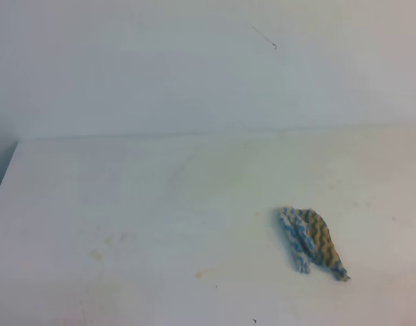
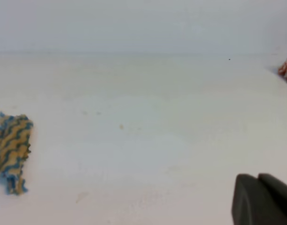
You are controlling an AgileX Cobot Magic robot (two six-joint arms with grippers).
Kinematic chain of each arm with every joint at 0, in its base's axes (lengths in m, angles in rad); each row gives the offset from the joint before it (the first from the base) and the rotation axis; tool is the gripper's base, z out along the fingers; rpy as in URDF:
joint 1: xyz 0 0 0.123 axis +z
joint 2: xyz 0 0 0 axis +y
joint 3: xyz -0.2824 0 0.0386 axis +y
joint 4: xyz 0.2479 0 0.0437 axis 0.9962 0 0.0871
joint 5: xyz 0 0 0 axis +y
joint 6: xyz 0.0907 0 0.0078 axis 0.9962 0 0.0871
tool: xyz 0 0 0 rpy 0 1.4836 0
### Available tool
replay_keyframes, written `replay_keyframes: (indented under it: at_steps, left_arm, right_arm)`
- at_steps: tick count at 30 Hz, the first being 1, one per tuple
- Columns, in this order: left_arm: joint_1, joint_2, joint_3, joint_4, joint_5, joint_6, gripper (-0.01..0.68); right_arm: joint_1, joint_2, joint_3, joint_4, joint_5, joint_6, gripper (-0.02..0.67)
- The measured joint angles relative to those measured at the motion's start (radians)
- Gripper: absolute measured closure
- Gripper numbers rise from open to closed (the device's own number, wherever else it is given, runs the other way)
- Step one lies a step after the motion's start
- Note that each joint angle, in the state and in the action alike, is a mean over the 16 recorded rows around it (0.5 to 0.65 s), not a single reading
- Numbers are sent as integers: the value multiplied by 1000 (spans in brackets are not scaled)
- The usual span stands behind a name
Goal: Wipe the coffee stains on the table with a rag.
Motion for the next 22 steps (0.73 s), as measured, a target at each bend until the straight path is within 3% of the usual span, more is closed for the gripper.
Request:
replay_keyframes:
  at_steps: [22]
  left_arm:
    - [0,0,0,0,0,0,674]
  right_arm:
    - [0,0,0,0,0,0,652]
